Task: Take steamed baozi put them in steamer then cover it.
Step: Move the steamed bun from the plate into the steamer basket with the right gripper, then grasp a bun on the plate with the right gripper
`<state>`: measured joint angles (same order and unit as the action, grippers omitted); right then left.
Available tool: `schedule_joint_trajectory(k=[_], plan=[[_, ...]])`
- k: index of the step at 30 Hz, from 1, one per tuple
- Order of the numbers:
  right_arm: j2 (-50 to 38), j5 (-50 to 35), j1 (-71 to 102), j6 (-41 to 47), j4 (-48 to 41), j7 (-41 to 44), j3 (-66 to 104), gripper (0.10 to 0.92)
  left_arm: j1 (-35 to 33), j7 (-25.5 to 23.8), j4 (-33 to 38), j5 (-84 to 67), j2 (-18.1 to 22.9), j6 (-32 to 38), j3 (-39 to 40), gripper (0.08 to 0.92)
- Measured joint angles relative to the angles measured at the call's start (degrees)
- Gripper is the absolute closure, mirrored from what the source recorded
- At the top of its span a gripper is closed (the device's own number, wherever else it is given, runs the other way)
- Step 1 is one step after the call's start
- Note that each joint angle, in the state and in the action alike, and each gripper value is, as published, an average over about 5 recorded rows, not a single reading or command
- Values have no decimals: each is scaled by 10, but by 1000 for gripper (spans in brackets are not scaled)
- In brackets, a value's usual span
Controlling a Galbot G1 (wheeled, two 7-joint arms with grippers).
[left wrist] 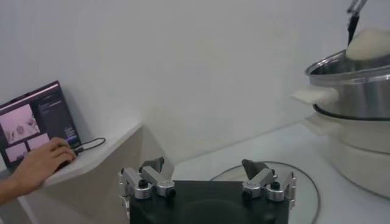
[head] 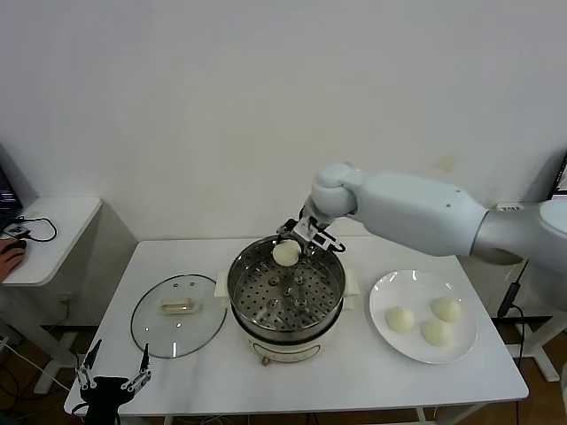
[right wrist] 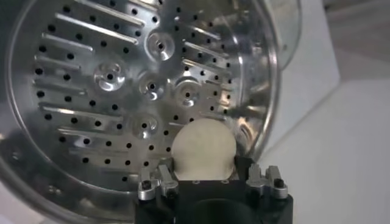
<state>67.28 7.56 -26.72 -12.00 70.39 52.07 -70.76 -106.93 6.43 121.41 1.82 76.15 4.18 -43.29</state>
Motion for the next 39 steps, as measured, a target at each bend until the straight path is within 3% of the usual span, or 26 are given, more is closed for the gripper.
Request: schedule_joint_trajectory(k=[9, 17, 20, 30, 39], plan=[[22, 52, 29, -41, -27, -20, 1, 390, 0, 1, 1, 0, 1, 0, -1, 177], [24, 63, 31, -54, -30, -24, 0, 222, -2, 3, 9, 0, 2, 0, -3, 177], [18, 47, 20, -46, -21, -16, -3, 205, -2, 3, 10, -1, 0, 0, -3, 177], [-60, -72, -69, 76, 71, 39, -6, 203, 1, 2, 19, -4, -8, -1, 4, 177], [-210, -128, -108, 212, 176, 73, -7, 203, 2, 1, 25, -6, -21, -3, 15, 177]])
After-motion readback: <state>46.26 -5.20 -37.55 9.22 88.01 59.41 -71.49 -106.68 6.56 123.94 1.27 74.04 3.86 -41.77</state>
